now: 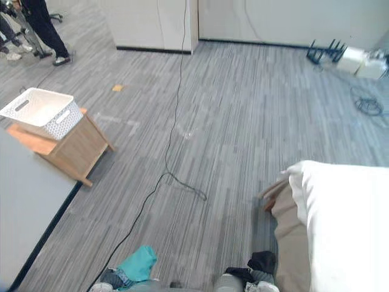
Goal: Tidy the bed and pick cloth on bed and put in laundry
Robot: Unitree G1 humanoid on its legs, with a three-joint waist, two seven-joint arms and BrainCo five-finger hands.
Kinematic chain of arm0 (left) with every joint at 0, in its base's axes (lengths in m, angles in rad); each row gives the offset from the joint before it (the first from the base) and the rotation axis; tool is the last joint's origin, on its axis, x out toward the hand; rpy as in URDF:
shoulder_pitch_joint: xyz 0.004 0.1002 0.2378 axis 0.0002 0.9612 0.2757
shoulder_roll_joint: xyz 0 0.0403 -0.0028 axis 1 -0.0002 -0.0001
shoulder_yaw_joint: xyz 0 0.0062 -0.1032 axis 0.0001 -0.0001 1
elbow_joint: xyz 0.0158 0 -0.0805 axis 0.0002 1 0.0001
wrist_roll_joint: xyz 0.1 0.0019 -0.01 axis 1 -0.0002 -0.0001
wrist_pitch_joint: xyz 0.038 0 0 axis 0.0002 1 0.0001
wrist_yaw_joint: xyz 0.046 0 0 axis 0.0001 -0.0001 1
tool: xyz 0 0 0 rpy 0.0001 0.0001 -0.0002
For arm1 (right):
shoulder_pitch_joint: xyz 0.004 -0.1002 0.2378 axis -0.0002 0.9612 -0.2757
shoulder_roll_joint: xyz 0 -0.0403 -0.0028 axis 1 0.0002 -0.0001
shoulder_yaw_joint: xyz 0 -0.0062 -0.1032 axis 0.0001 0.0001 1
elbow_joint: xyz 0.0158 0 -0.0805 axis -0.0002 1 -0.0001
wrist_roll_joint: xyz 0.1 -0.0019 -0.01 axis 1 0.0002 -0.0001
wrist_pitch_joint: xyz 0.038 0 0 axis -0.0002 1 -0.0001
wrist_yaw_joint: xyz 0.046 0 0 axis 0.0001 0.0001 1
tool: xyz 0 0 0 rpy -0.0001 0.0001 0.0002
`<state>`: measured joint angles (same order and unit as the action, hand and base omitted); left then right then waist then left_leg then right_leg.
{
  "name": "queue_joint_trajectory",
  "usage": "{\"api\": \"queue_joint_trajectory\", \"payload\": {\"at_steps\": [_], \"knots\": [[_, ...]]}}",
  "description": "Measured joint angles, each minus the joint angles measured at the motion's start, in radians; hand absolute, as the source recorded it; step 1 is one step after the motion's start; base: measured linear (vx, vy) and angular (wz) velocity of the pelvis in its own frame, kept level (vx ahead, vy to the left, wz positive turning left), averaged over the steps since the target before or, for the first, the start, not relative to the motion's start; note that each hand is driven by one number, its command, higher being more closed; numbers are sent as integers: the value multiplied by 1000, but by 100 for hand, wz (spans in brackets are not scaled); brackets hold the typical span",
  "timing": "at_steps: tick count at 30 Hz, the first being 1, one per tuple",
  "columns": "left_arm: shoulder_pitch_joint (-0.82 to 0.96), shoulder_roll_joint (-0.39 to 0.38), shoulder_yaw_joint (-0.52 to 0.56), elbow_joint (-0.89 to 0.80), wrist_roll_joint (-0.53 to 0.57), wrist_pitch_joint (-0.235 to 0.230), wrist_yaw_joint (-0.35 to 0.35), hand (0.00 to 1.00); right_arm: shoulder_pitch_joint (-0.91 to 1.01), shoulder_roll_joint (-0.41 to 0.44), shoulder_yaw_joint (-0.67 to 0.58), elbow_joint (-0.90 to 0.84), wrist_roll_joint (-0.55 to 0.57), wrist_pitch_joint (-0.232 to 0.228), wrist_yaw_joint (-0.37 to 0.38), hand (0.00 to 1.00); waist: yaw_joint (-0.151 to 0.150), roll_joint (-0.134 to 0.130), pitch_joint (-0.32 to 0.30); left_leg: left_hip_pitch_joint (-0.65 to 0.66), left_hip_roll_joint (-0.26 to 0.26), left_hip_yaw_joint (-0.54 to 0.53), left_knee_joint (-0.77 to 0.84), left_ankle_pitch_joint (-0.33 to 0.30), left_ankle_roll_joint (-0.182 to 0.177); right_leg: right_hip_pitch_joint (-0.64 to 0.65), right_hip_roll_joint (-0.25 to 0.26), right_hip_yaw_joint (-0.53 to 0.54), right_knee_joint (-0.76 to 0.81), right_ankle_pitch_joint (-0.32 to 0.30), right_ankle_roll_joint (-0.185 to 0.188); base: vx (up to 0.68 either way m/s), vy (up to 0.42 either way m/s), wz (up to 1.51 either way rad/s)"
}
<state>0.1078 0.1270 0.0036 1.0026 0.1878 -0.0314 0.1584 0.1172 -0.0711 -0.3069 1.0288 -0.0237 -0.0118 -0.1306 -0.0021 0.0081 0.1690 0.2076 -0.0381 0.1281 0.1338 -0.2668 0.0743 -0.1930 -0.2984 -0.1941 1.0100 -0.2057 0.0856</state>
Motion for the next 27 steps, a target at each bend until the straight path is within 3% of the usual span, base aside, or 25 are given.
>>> {"api": "queue_joint_trajectory", "payload": {"at_steps": [1,2,4,5,6,7,8,9,12,13,15,16,17,18,20,22,24,25,26,27], "knots": [[-18,-2,-15,0,0,0,1,100,3,4,-1,2,0,6,-1,100,-18,13,7,25,33,-13,-8,-6,1,-58,33,-21,9,-53,-35,92,-92,67],[-37,-12,-26,0,0,-1,1,100,1,1,0,-2,0,5,-2,100,-35,35,22,47,73,-29,-13,-6,0,-113,91,-42,-58,-68,-58,160,-97,61],[-54,-23,-35,0,1,-2,1,100,-1,1,2,-16,1,4,-6,100,-48,48,32,65,108,-35,-12,-6,-2,-172,144,-54,-225,-55,-56,326,-88,46],[-61,-32,-42,-1,1,-5,0,100,-2,3,12,-21,1,4,-9,100,-54,42,34,76,117,-35,-13,-6,-2,-201,165,-43,-433,6,-50,483,-161,54],[-72,-35,-43,-3,8,-10,0,100,-3,5,31,-21,3,4,-9,100,-60,23,34,96,112,-33,-19,-6,-27,-199,169,-31,-690,120,-45,493,-200,45],[-71,-39,-41,0,16,-14,0,100,-3,6,40,-20,3,3,-9,100,-62,13,39,111,108,-33,-24,-9,-44,-197,168,-27,-769,231,-55,523,-291,30],[-76,-63,-41,8,29,-16,-2,100,-15,-1,41,-16,3,3,-7,100,-67,30,48,132,128,-34,-29,-13,-85,-171,195,-34,-794,348,-129,455,-338,-4],[-97,-75,-43,11,33,-29,-7,100,-53,-17,34,-9,3,2,-8,100,-57,49,65,126,146,-28,-28,39,-142,-206,205,-33,-715,297,-143,406,-346,-14],[-97,-80,-39,25,40,-32,-7,100,-73,-16,18,-1,2,-1,-8,100,-62,60,75,173,169,-27,-35,156,-197,-206,228,-41,-598,188,-174,327,-325,-20],[-94,-79,-37,25,40,-32,-7,100,-73,-18,18,11,1,-4,-6,100,-62,65,72,152,197,-35,44,192,-213,-172,257,-47,-613,158,-183,299,-339,-13],[-92,-83,-25,25,40,-32,-9,100,-69,-17,15,27,0,-3,-3,100,-63,80,77,45,239,-92,299,271,-213,-84,303,-66,-690,118,-173,218,-324,3],[-89,-88,-15,8,32,-32,-9,100,-52,-22,21,28,0,-3,-2,100,-61,87,80,-48,261,-125,509,380,-215,-14,328,-70,-742,107,-184,157,-234,13],[-83,-88,-11,-15,25,-40,-8,100,-45,-29,31,29,0,-3,-2,100,-56,93,84,-155,284,-137,743,351,-219,49,348,-71,-782,95,-187,199,-196,5],[-77,-88,-9,-30,16,-42,-8,100,-45,-33,42,30,0,-3,-3,100,-52,94,87,-207,293,-128,838,322,-219,84,357,-71,-801,90,-189,308,-127,-3],[-64,-89,4,-82,-24,-52,-6,100,-53,-46,65,50,0,-4,-6,100,-31,90,100,-347,295,-66,977,197,-198,202,365,-52,-864,71,-194,345,-66,-13],[-62,-93,8,-97,-49,-63,-5,100,-78,-60,64,80,-1,1,-11,100,-12,93,103,-415,270,-6,892,105,-181,266,356,-26,-896,64,-184,38,54,-34],[-60,-102,15,-117,-60,-66,-5,100,-109,-62,55,88,-2,5,-13,100,8,90,107,-440,204,57,618,49,-161,343,320,6,-946,52,-164,-95,108,-46],[-58,-104,22,-117,-60,-68,-4,100,-112,-60,53,88,-2,6,-12,100,9,84,107,-443,179,70,514,51,-162,359,303,9,-957,46,-152,-144,126,-23],[-55,-111,30,-117,-61,-68,-4,100,-117,-56,52,85,-4,5,-12,100,10,80,106,-445,138,90,292,87,-159,393,278,13,-979,32,-129,-143,139,-9],[-55,-117,29,-117,-61,-68,-5,100,-119,-58,52,81,-24,5,-12,100,12,86,104,-457,121,120,94,168,-149,430,267,14,-1010,17,-106,-108,149,-4]]}}
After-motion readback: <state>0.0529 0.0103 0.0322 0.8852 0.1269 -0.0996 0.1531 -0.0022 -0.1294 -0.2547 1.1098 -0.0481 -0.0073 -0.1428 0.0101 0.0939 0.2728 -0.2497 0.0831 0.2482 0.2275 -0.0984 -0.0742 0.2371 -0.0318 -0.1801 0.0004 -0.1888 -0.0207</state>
